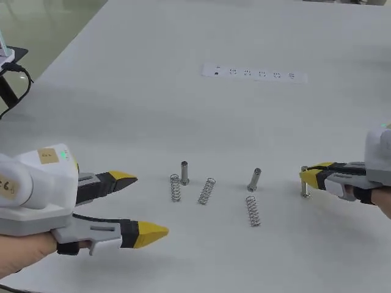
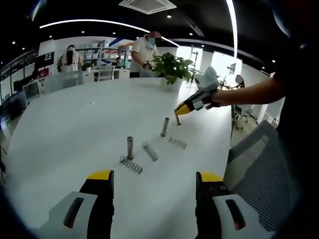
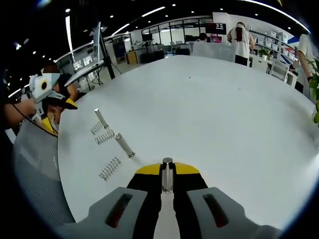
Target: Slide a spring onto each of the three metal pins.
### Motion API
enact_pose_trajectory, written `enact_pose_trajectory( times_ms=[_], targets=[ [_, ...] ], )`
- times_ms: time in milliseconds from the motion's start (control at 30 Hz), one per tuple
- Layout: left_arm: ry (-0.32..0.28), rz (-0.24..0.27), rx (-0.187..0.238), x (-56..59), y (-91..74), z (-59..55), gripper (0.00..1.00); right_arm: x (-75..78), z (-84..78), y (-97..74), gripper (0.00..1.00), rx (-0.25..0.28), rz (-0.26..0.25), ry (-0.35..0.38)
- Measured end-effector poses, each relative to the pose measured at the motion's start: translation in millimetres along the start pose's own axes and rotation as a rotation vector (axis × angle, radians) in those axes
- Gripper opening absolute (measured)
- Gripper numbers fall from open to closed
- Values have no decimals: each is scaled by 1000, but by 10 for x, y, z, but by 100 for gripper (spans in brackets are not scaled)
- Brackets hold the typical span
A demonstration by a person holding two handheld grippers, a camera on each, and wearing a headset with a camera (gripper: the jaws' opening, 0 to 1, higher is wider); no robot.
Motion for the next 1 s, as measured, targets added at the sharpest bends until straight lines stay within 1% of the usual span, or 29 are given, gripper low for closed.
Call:
enact_pose_trajectory(
  times_ms=[133,233,367,467,500,567,633,733,767,1000],
  targets=[
    [3,0,-3,-5,-2,3,62,22,-16,22,5,3,2,4],
    [1,2,2,-8,-11,9,62,27,-36,5,5,21,4,-2],
    [4,3,-5,-8,-15,-2,62,13,-60,2,5,33,12,4],
    [5,1,-5,-4,-14,4,62,-14,-66,-4,5,29,14,-28],
    [5,1,-3,-2,-14,10,61,-19,-68,-1,5,35,8,-74],
    [5,-1,-7,4,-10,4,62,-58,-82,-3,5,37,20,-78],
    [9,-2,-12,6,-6,-4,61,-57,-82,-6,5,43,15,-83],
    [9,-3,-7,11,-6,7,61,-55,-80,-10,5,50,12,-94],
    [8,-3,-7,12,-7,8,61,-59,-81,-19,5,52,14,-106],
    [8,-4,-11,19,-11,1,61,-76,-92,-51,5,54,20,-122]
  ],
)
Point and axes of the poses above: the centre of the closed fingertips' face, and the gripper's own axes: y roughly forward along the fingers, x roughly to its right, z roughly out of its top, the point moved 3 cm from there along -y, roughly backward along the fingers, and after that the axes turned 8 degrees about y, right-handed, at the moved point
